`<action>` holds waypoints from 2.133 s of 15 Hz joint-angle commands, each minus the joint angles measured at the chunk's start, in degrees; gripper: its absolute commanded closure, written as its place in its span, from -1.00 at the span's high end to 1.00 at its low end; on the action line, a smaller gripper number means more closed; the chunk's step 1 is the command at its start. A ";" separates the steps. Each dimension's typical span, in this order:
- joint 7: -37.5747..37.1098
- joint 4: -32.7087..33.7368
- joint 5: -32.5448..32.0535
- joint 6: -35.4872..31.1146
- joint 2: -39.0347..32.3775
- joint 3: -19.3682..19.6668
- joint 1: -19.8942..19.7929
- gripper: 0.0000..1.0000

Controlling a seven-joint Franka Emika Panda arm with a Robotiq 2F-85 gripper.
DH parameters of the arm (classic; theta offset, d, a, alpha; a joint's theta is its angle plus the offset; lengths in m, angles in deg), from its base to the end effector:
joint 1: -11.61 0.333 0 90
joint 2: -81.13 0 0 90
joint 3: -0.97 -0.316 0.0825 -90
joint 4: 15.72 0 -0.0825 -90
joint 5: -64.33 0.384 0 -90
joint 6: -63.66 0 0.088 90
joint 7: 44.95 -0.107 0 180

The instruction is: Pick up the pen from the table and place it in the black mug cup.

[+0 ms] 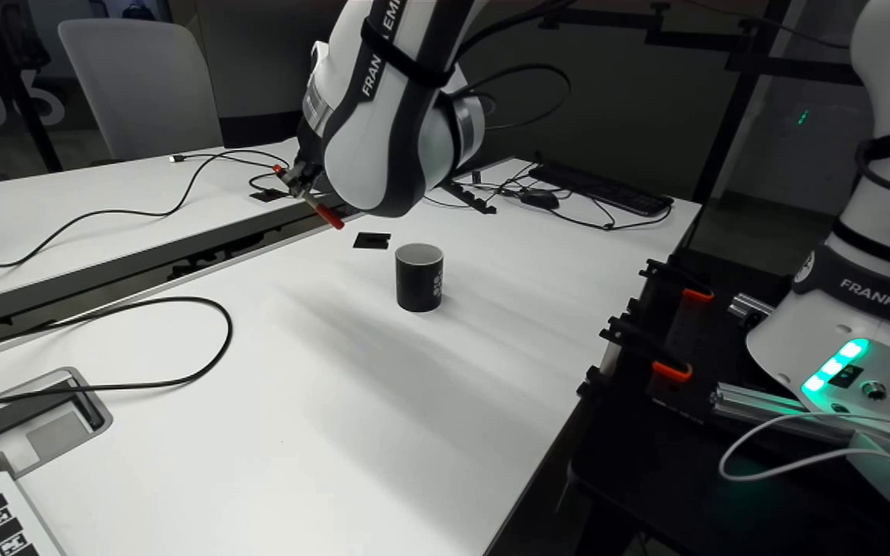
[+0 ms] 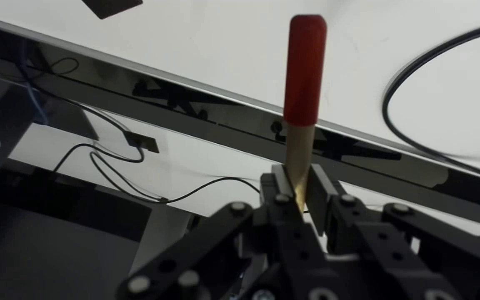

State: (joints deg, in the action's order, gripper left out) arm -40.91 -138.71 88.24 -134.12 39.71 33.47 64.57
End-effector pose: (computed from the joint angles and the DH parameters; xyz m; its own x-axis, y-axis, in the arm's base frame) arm 0.5718 0.1828 0.1999 0.6925 0.2611 0.6725 0.1285 -0.9619 0.2411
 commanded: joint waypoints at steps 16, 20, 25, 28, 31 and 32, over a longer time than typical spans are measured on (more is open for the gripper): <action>-12.31 -11.80 20.80 -0.17 -8.07 11.20 17.71 -0.70; -12.57 -11.07 21.84 0.31 -8.89 11.74 18.08 -0.93; -14.01 -10.92 24.18 0.87 -10.27 12.48 18.84 -0.93; -15.23 -11.36 27.72 1.58 -11.75 13.59 20.11 -0.93; -16.08 -11.37 31.29 2.44 -13.57 14.36 21.05 -0.93; -16.13 -11.35 32.25 2.77 -14.13 14.62 21.40 -0.93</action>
State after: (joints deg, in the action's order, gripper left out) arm -55.15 -150.30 116.91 -132.79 28.79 46.13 83.40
